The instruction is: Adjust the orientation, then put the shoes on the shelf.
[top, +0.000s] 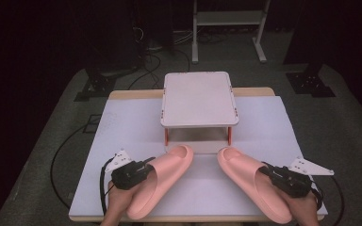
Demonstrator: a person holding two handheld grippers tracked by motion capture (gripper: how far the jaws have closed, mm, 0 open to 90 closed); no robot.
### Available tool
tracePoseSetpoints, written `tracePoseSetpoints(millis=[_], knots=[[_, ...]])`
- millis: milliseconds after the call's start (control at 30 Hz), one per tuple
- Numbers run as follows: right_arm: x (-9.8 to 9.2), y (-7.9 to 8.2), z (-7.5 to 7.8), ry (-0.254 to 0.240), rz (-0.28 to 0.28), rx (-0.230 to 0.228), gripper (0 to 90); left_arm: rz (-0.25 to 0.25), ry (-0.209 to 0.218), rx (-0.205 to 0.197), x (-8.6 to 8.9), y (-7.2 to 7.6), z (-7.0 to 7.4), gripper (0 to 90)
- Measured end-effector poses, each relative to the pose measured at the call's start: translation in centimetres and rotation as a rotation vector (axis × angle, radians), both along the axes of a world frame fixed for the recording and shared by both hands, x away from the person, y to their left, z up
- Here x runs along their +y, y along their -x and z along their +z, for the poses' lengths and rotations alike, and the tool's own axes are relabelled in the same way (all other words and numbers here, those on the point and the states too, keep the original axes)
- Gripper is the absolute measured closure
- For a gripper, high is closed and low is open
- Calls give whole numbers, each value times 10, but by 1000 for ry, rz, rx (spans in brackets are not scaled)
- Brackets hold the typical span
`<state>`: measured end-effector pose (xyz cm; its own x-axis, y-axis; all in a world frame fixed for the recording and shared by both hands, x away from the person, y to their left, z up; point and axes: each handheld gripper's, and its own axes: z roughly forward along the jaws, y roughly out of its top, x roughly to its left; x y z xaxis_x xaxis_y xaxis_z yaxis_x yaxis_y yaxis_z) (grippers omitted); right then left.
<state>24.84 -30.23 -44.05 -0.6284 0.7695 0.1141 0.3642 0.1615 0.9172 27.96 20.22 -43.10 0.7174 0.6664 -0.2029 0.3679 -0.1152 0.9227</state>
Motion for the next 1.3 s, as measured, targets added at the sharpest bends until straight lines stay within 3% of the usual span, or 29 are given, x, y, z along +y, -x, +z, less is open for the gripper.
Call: tracePoseSetpoints(millis=[500, 1300], knots=[[6, 4, 36, -9, 9, -65, 818, -18, 8, -55, 3, 0, 33, 762], [12, 3, 69, -18, 14, -113, 816, -71, 8, -127, -7, -1, 73, 763]])
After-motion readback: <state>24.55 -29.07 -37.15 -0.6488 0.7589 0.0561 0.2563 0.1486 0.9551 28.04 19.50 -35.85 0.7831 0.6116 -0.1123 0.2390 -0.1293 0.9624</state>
